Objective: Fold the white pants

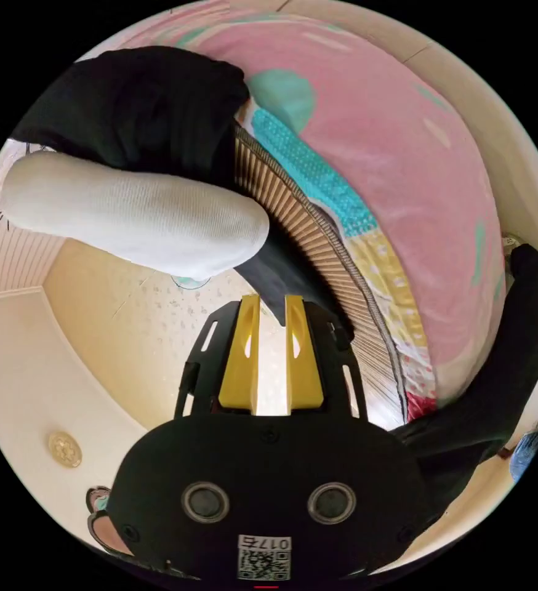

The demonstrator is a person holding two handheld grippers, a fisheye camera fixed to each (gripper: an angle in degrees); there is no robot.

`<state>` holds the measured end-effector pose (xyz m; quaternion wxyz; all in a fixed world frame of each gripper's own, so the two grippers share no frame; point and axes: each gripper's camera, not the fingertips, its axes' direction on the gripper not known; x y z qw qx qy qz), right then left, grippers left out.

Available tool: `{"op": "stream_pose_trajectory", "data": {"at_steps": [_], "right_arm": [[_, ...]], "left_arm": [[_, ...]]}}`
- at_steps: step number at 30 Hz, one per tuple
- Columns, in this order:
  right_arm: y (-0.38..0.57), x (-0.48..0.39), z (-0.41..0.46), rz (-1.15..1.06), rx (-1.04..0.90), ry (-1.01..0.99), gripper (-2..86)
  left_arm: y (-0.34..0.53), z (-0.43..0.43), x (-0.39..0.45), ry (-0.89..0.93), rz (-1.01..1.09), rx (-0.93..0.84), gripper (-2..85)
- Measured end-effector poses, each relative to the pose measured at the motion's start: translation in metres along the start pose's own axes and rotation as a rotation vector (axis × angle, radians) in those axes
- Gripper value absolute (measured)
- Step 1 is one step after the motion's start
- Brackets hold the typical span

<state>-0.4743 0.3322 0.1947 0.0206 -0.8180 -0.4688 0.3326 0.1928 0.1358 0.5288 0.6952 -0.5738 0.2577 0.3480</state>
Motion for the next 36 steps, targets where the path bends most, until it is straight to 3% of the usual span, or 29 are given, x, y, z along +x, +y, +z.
{"op": "stream_pose_trajectory", "data": {"at_steps": [4, 7, 12, 14, 19, 22, 26, 28, 31, 33, 36], "right_arm": [[0.005, -0.013, -0.04, -0.014, 0.098, -0.027, 8.5], [0.013, -0.021, -0.073, -0.007, 0.29, -0.175, 9.5], [0.036, -0.038, -0.089, -0.063, 0.757, -0.786, 10.6], [0.036, -0.054, -0.08, -0.064, 0.821, -0.905, 11.7], [0.017, -0.127, -0.065, -0.066, 0.746, -0.88, 14.4], [0.02, -0.148, -0.063, 0.011, 0.756, -0.822, 12.7], [0.016, -0.141, -0.053, 0.122, 0.668, -0.892, 7.7], [0.015, -0.145, -0.052, 0.087, 0.622, -0.873, 6.3], [0.023, -0.177, -0.052, -0.154, 0.53, -0.629, 4.7], [0.028, -0.196, -0.019, -0.258, 0.33, -0.463, 4.2], [0.031, -0.194, 0.044, -0.227, 0.0, -0.326, 4.0]], "left_arm": [[-0.008, 0.006, 0.025, 0.059, 0.026, -0.033, -0.4], [-0.012, 0.013, 0.044, 0.086, 0.054, -0.06, -0.4], [-0.02, 0.018, 0.066, 0.047, 0.11, -0.078, -0.4], [-0.024, 0.02, 0.069, 0.012, 0.13, -0.08, -0.4], [-0.034, 0.024, 0.056, -0.036, 0.087, -0.094, -0.4], [-0.039, 0.027, 0.043, 0.0, 0.026, -0.113, -0.4], [-0.045, 0.026, 0.03, 0.122, -0.064, -0.153, -0.4], [-0.048, 0.02, 0.028, 0.17, -0.085, -0.142, -0.5], [-0.054, 0.004, 0.035, 0.161, -0.042, -0.103, -0.5], [-0.056, -0.003, 0.045, 0.087, 0.016, -0.084, -0.5], [-0.054, -0.005, 0.066, -0.069, 0.102, -0.078, -0.5]]}}
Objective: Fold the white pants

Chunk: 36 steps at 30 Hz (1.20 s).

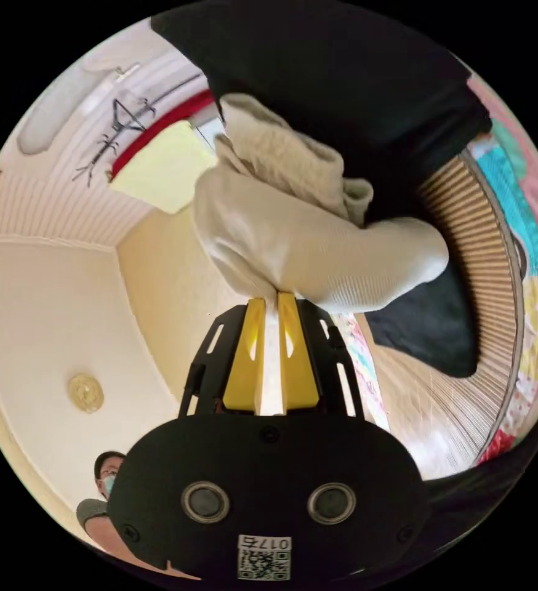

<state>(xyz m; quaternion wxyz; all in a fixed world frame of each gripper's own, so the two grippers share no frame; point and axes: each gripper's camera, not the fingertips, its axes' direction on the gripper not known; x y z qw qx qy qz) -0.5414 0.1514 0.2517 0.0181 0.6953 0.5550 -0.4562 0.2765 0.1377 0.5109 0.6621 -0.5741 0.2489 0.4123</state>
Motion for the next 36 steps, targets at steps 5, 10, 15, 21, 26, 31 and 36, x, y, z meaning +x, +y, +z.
{"op": "stream_pose_trajectory", "data": {"at_steps": [5, 10, 15, 21, 26, 31, 36], "right_arm": [[0.027, 0.046, 0.074, 0.125, -0.41, 0.297, 3.9], [0.061, 0.102, 0.118, 0.254, -0.689, 0.714, 3.8], [0.059, 0.144, 0.104, 0.365, -0.772, 0.875, 5.9], [0.029, 0.104, -0.001, 0.346, -0.023, 0.241, 12.3], [0.013, 0.074, -0.036, 0.228, 0.468, -0.477, 18.1], [-0.015, 0.043, 0.007, 0.426, 0.325, -0.242, 18.3], [-0.009, 0.011, 0.041, 0.471, 0.365, 0.12, 17.2]], "left_arm": [[0.017, 0.024, 0.046, -0.009, 0.094, -0.047, -0.5], [0.041, 0.056, 0.087, 0.096, 0.187, -0.132, -0.5], [0.058, 0.066, 0.1, 0.014, 0.243, -0.137, -0.5], [0.059, 0.059, 0.076, 0.011, 0.191, -0.111, -0.5], [0.063, 0.049, 0.048, -0.053, 0.109, -0.077, -0.5], [0.079, 0.057, 0.052, 0.064, 0.066, -0.087, -0.5], [0.105, 0.082, 0.102, 0.023, 0.241, -0.138, -0.5]]}}
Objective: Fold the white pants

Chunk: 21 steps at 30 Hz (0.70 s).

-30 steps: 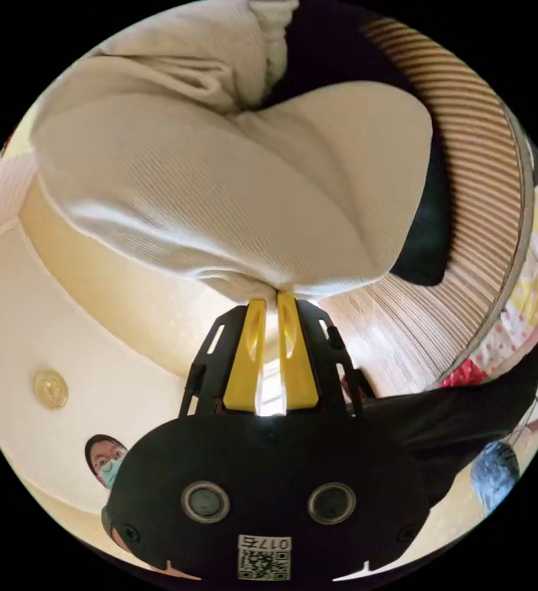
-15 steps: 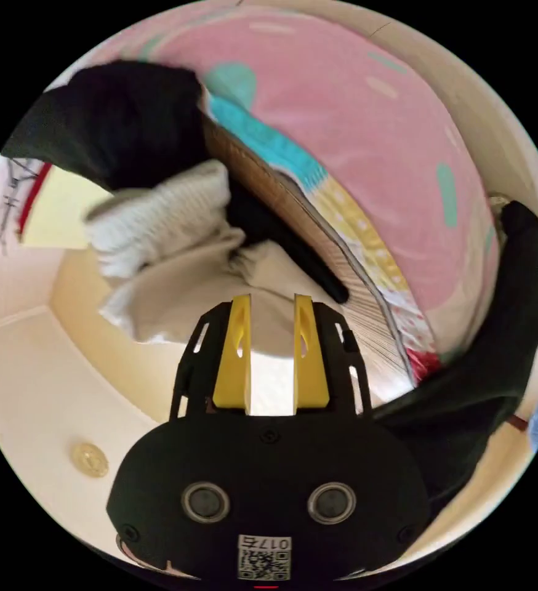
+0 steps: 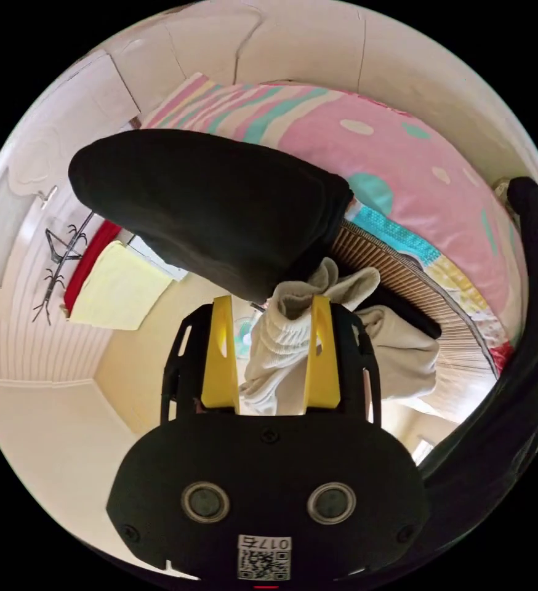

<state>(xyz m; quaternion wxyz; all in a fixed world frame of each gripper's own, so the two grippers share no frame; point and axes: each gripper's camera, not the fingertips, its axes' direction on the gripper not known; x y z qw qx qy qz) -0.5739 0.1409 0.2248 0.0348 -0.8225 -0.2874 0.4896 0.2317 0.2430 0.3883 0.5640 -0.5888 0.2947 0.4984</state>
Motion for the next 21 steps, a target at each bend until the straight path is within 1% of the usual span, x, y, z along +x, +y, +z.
{"op": "stream_pose_trajectory", "data": {"at_steps": [2, 4, 6, 7, 8, 9, 10, 11, 12, 13, 15, 16, 18, 20, 21], "right_arm": [[0.01, -0.007, 0.007, -0.058, 0.015, 0.086, 16.9], [0.014, -0.012, 0.019, -0.127, -0.028, 0.193, 16.2], [0.016, -0.012, 0.046, -0.265, -0.174, 0.422, 14.5], [0.017, -0.009, 0.055, -0.304, -0.222, 0.485, 13.9], [0.022, 0.002, 0.069, -0.356, -0.311, 0.571, 12.5], [0.031, 0.018, 0.08, -0.387, -0.397, 0.622, 11.4], [0.035, 0.028, 0.086, -0.4, -0.444, 0.641, 10.8], [0.047, 0.048, 0.094, -0.438, -0.522, 0.647, 10.0], [0.057, 0.068, 0.096, -0.458, -0.564, 0.614, 8.9], [0.061, 0.079, 0.094, -0.456, -0.569, 0.585, 8.4], [0.068, 0.12, 0.08, -0.399, -0.558, 0.454, 6.4], [0.069, 0.131, 0.077, -0.375, -0.561, 0.419, 6.1], [0.066, 0.177, 0.065, -0.197, -0.578, 0.262, 5.5], [0.066, 0.194, 0.052, -0.131, -0.533, 0.179, 5.8], [0.069, 0.196, 0.045, -0.156, -0.502, 0.184, 6.6]], "left_arm": [[0.01, 0.015, 0.028, -0.083, 0.113, -0.023, -0.5], [0.017, 0.028, 0.043, -0.116, 0.186, -0.049, -0.5], [0.025, 0.037, 0.05, -0.148, 0.236, -0.057, -0.5], [0.029, 0.042, 0.051, -0.172, 0.27, -0.059, -0.5], [0.033, 0.048, 0.05, -0.206, 0.312, -0.063, -0.5], [0.036, 0.052, 0.049, -0.231, 0.334, -0.065, -0.5], [0.04, 0.058, 0.043, -0.292, 0.373, -0.069, -0.5], [0.045, 0.062, 0.035, -0.348, 0.4, -0.063, -0.5], [0.048, 0.063, 0.03, -0.367, 0.411, -0.058, -0.5], [0.052, 0.064, 0.02, -0.386, 0.427, -0.049, -0.6], [0.056, 0.063, 0.002, -0.389, 0.406, -0.042, -0.6], [0.056, 0.062, -0.01, -0.379, 0.369, -0.044, -0.6], [0.057, 0.061, -0.028, -0.34, 0.314, -0.052, -0.6], [0.06, 0.059, -0.047, -0.27, 0.276, -0.043, -0.6], [0.061, 0.059, -0.051, -0.259, 0.271, -0.041, -0.6]]}}
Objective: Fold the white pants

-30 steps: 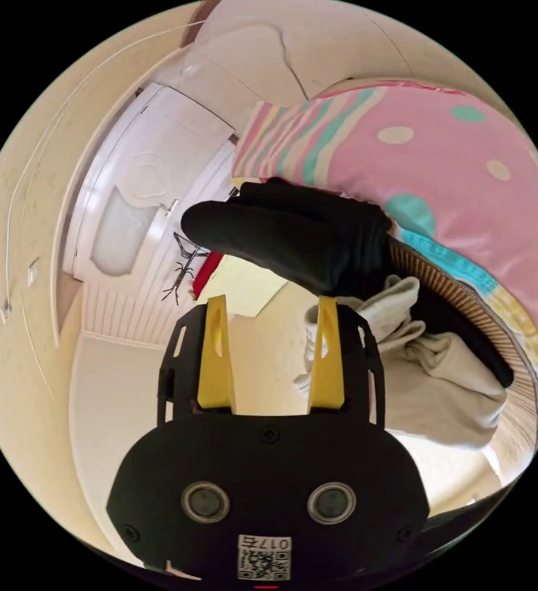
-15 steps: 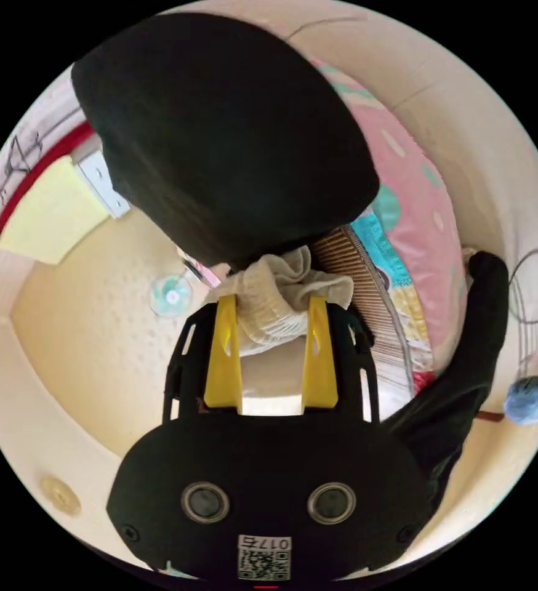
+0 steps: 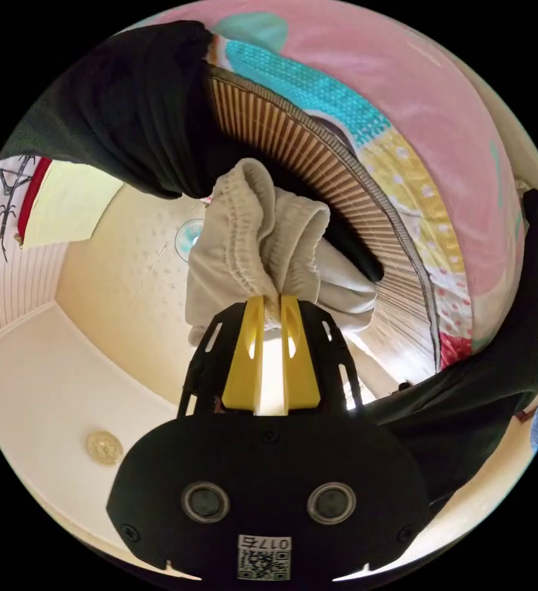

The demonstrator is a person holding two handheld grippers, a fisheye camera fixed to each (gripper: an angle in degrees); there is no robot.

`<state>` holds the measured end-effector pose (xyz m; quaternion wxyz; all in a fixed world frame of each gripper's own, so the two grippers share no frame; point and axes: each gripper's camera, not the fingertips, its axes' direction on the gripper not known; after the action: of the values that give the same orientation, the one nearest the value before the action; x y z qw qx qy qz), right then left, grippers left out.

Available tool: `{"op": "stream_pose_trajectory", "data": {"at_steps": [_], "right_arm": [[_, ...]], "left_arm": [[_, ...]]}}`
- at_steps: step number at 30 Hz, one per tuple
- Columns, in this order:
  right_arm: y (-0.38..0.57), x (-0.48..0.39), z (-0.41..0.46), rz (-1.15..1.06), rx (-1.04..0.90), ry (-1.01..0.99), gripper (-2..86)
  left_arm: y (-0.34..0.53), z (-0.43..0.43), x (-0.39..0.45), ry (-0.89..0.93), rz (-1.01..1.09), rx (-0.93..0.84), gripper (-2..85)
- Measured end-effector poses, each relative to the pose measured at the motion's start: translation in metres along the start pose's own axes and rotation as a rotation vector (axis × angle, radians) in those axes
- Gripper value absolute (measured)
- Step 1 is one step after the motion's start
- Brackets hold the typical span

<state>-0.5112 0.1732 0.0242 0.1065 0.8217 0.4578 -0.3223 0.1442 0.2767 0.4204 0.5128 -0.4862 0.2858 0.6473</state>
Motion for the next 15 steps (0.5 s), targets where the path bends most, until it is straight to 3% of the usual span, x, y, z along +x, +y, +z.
{"op": "stream_pose_trajectory", "data": {"at_steps": [3, 5, 7, 9, 13, 15], "right_arm": [[0.011, -0.004, -0.001, -0.067, 0.012, 0.095, 12.2], [0.017, -0.004, 0.004, -0.118, 0.005, 0.027, 14.2], [0.024, -0.003, 0.013, -0.163, -0.019, 0.01, 11.7], [0.043, -0.005, 0.033, -0.272, -0.077, 0.117, 6.9], [0.082, 0.002, 0.058, -0.453, -0.159, -0.073, 4.6], [0.121, -0.011, 0.085, -0.653, -0.278, -0.159, 3.7]], "left_arm": [[0.011, 0.01, -0.012, 0.018, 0.0, -0.008, -0.6], [0.022, 0.021, -0.017, 0.024, 0.051, -0.026, -0.6], [0.032, 0.028, -0.018, -0.001, 0.117, -0.031, -0.7], [0.041, 0.035, -0.016, -0.034, 0.221, -0.032, -0.8], [0.061, 0.06, -0.001, -0.139, 0.465, -0.143, -0.9], [0.075, 0.065, 0.013, -0.156, 0.593, -0.157, -0.8]]}}
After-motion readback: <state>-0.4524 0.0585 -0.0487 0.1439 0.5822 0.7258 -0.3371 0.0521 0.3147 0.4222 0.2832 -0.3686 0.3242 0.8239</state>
